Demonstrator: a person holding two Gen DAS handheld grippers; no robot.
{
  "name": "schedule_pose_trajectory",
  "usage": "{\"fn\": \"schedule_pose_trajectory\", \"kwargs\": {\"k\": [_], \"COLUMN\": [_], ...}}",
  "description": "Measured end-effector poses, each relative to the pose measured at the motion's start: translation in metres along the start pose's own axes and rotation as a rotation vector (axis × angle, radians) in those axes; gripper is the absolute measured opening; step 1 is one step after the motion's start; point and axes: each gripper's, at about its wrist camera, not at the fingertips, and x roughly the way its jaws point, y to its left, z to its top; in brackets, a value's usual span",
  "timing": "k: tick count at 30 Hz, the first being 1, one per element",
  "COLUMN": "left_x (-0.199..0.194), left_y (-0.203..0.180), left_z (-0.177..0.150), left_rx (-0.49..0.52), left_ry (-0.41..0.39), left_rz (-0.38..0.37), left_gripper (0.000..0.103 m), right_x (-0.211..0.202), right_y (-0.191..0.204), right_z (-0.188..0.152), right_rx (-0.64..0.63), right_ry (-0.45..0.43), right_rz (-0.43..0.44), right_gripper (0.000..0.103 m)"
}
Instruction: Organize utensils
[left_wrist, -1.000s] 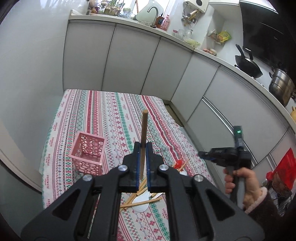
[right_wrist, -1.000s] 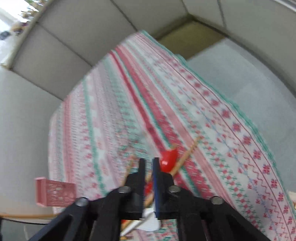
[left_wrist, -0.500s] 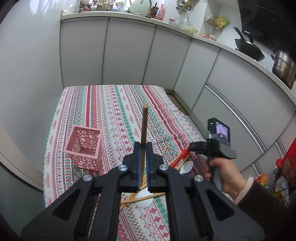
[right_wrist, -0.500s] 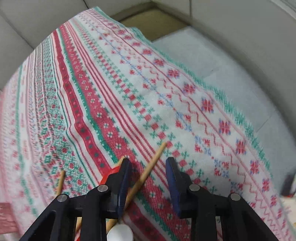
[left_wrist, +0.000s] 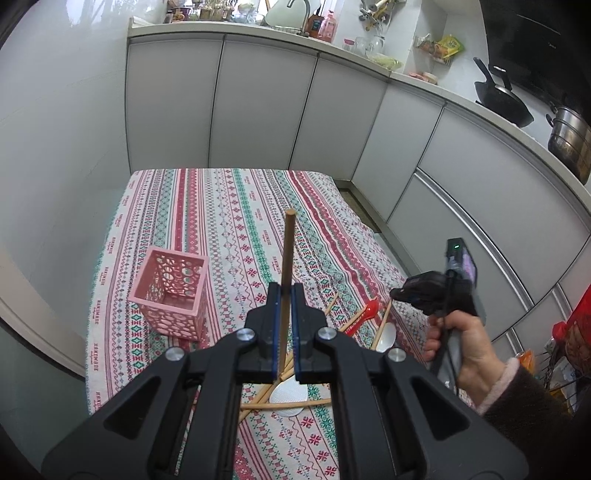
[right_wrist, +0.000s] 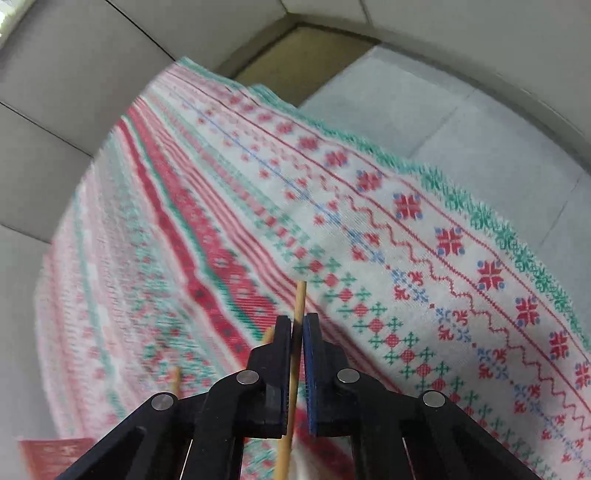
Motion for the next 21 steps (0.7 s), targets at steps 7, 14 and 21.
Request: {"fn": "schedule_pose_trajectory", "kwargs": {"k": [7,14,21], "left_x": [-0.024,-0.054,-0.072], "left_y": [0.004,0.026,0.054], "left_z": [0.009,0.021,0.032], "left_rx": [-0.010,-0.100,-0.170], "left_ry": [-0.065,-0.181,-0.325], "left_rz": [-0.023,-0.018,0.061], "left_gripper": [0.006,0.006,0.006], "right_x": [-0.068,-0.139,-0.185], "right_y": [0.025,0.055,0.092], "right_z": [-0.003,-0.025,-0.051], "right_rx": [-0.068,-0.153,-0.253], "right_ry": [-0.073,-0.182,-0.296], "right_rz": [0.165,0.346,0.464], "right_gripper": [0.004,0.004,0.004]}}
